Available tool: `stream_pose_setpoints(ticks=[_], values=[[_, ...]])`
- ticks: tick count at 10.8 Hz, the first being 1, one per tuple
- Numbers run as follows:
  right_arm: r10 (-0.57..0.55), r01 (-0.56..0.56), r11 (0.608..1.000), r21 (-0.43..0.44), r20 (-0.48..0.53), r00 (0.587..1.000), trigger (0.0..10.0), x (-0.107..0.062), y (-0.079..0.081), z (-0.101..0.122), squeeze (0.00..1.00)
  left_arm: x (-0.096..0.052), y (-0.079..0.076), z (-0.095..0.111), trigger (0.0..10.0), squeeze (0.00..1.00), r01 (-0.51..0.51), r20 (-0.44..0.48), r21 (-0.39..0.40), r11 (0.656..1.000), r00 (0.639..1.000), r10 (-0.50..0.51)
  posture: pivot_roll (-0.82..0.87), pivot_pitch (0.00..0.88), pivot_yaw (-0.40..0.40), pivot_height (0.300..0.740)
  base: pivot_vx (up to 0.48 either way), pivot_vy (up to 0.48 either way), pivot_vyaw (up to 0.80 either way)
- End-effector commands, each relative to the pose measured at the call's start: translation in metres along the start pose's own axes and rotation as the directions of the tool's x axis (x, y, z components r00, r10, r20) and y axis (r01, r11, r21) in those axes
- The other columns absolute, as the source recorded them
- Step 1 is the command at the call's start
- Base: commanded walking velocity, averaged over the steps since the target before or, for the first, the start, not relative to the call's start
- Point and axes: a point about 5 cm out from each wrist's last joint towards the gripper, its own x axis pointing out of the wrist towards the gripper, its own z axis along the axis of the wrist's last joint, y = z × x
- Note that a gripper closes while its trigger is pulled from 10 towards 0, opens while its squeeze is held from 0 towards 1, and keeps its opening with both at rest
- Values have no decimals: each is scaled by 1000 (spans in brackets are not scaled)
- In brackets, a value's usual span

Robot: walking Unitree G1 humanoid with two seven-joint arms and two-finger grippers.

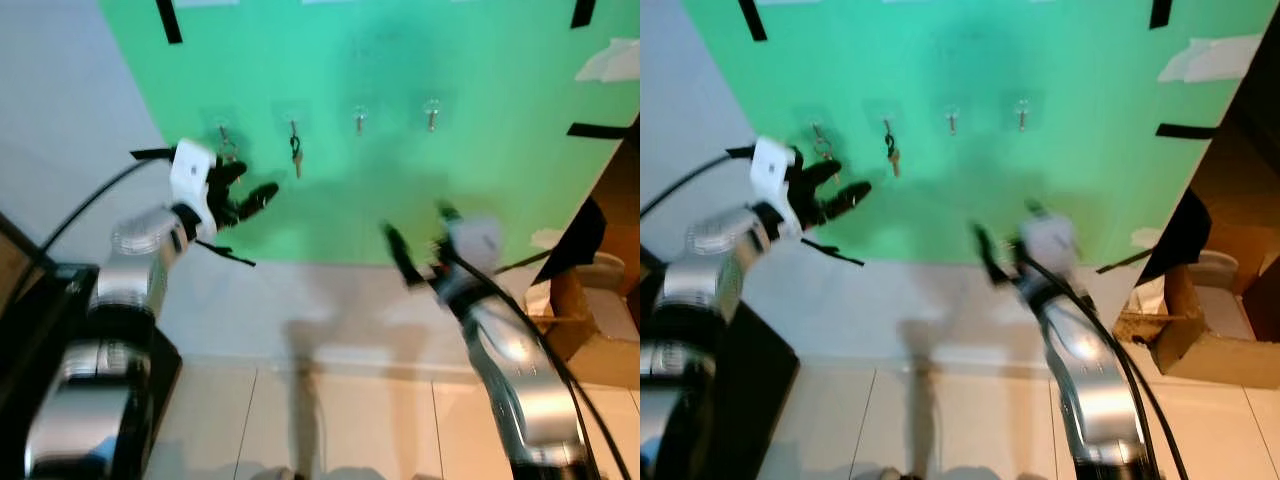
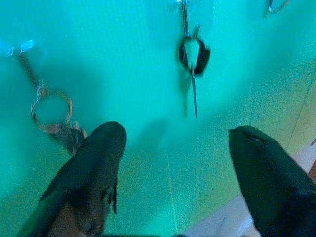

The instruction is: Hang keys on a hook

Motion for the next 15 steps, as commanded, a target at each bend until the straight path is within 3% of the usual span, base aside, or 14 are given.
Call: stream_pose_setpoints(ticks=[1,2,4,6,7,11,12,13,15], values=[[-30,30,1000,1,-14,999,10000,-2,-3,-4,1000,-1,-6,5,10000,1000,-58,60,28,998,997,56,-92,0,137,740,0,0,0],[-46,45,998,-34,-24,999,10000,-7,-7,-13,1000,-2,-14,-1,10000,1000,-90,75,29,995,993,88,-92,0,134,740,0,0,800],[-152,151,988,-23,-32,988,10000,-13,-18,-29,1000,-4,-29,-20,10000,1000,-175,55,49,983,984,172,-93,0,126,740,0,0,781],[-185,186,983,2,-72,980,10000,-15,-21,-40,1000,-9,-35,-33,10000,1000,-244,34,80,966,970,242,-102,0,121,740,0,0,759],[-186,189,981,34,-89,979,10000,-14,-20,-46,1000,-11,-38,-41,10000,1000,-271,9,57,961,962,271,-115,0,125,740,0,0,775],[-208,226,967,121,-142,968,10000,-13,-20,-57,1000,-10,-39,-54,10000,1000,-340,-48,-32,940,940,338,-124,0,137,740,0,0,791],[-207,227,965,133,-149,967,10000,-13,-20,-58,1000,-11,-38,-56,10000,1000,-356,-53,-19,934,933,355,-124,0,137,740,0,0,794],[-238,264,951,159,-161,958,10000,-13,-23,-61,1000,-13,-44,-63,10000,1000,-308,-77,18,951,948,309,-123,0,139,740,0,0,794],[-255,280,946,161,-163,953,10000,-14,-24,-64,1000,-15,-45,-63,10000,1000,-306,-69,-1,952,950,306,-109,0,131,740,0,0,794]])
